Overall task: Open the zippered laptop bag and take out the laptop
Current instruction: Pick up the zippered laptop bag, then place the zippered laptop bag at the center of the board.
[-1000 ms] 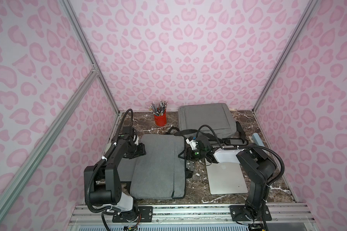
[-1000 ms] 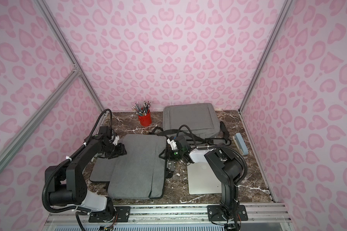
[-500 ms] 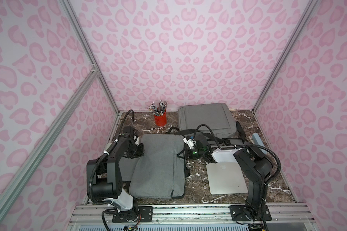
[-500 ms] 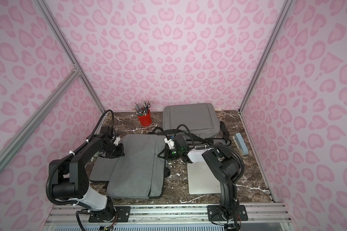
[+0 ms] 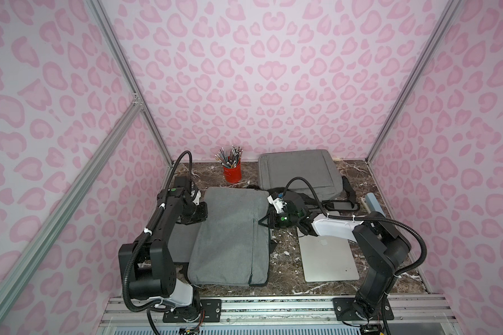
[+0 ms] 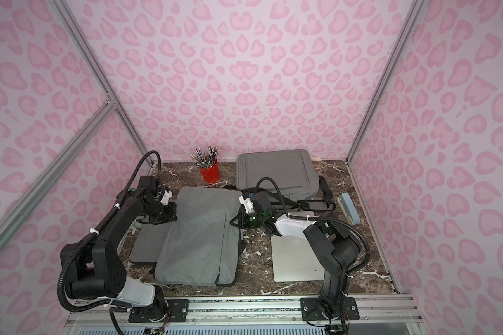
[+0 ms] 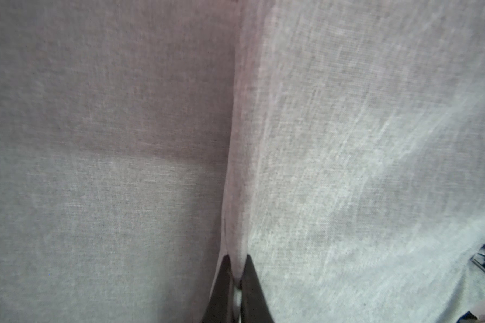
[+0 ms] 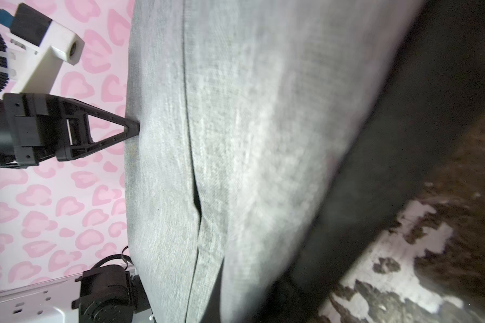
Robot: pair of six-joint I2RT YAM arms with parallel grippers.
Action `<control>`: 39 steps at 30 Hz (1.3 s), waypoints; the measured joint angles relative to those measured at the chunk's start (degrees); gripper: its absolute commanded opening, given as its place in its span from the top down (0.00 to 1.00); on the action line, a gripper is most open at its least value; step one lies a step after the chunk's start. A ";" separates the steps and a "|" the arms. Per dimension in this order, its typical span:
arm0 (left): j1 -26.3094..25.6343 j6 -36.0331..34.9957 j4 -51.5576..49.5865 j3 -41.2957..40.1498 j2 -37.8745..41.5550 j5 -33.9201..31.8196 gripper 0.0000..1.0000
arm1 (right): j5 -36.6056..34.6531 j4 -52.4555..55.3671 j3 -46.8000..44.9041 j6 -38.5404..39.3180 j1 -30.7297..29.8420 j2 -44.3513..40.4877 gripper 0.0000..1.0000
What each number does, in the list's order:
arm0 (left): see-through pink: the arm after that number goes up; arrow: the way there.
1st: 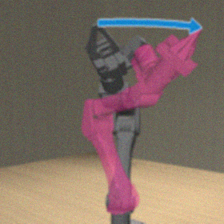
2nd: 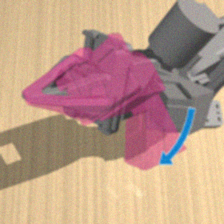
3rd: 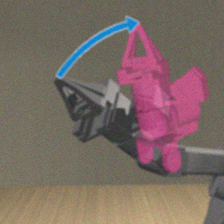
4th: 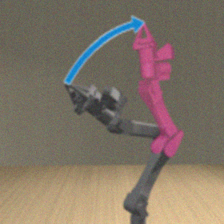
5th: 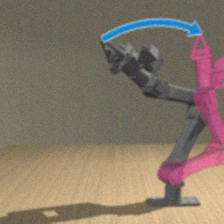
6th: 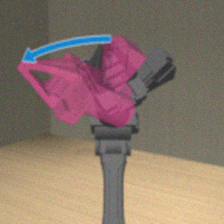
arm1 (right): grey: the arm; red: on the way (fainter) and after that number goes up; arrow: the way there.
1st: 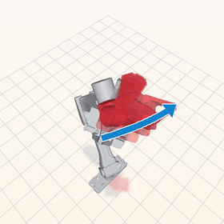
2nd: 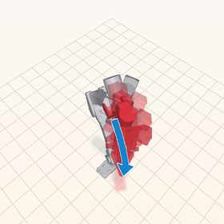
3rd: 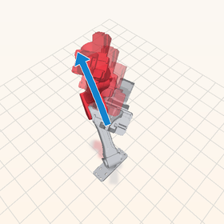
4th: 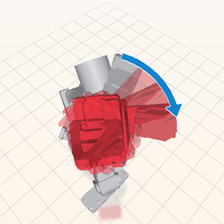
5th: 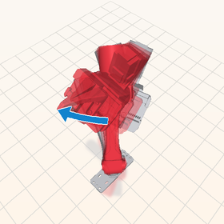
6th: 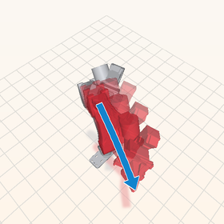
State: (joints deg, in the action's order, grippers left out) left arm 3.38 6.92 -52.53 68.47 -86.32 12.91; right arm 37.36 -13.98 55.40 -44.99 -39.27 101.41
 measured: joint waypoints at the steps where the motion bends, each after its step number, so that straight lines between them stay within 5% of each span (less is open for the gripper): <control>1: -0.11 0.00 -0.66 1.18 0.00 0.37 0.98 | -0.28 0.46 0.00 -0.31 0.07 -1.11 1.00; 10: -6.40 0.11 -5.70 17.29 -6.54 0.39 0.98 | -3.39 5.31 -0.59 -3.21 2.82 -11.74 1.00; 25: -22.47 1.90 -10.80 59.56 -38.62 1.46 0.95 | -8.79 7.48 -9.42 -9.97 15.74 -25.62 1.00; 39: -26.29 4.52 -7.52 66.99 -54.31 4.94 0.80 | -13.38 5.31 -19.34 -16.59 16.37 -26.43 1.00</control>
State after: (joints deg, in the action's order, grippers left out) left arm -22.92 11.44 -60.05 135.46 -140.64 17.85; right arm 23.99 -8.67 36.05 -61.58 -22.90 74.98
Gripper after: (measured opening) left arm 0.147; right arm 0.108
